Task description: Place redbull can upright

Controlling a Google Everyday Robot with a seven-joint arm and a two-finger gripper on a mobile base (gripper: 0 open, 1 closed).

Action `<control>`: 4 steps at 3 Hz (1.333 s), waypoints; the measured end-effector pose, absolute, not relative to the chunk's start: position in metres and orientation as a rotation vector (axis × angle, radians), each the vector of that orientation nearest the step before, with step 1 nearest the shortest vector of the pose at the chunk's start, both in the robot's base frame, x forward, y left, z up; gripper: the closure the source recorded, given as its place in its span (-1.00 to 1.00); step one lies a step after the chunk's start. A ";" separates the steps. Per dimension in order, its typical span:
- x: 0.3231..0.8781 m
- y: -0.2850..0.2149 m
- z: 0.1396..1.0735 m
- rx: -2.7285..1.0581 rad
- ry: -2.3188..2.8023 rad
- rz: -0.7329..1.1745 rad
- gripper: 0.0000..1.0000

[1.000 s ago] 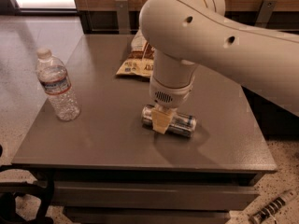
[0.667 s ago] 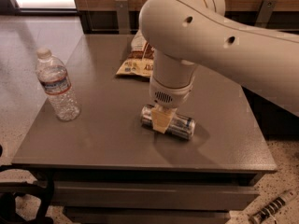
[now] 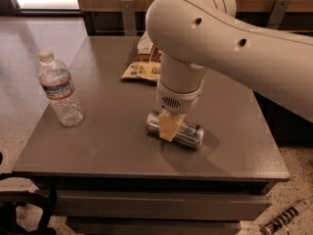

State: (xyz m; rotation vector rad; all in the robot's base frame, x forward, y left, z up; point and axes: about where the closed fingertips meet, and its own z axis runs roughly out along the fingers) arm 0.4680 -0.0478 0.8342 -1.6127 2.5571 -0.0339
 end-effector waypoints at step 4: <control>0.491 -0.097 0.908 -1.408 2.338 0.148 1.00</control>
Offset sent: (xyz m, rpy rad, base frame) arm 0.0104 -0.0390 0.0534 0.0995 -0.0870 -0.0343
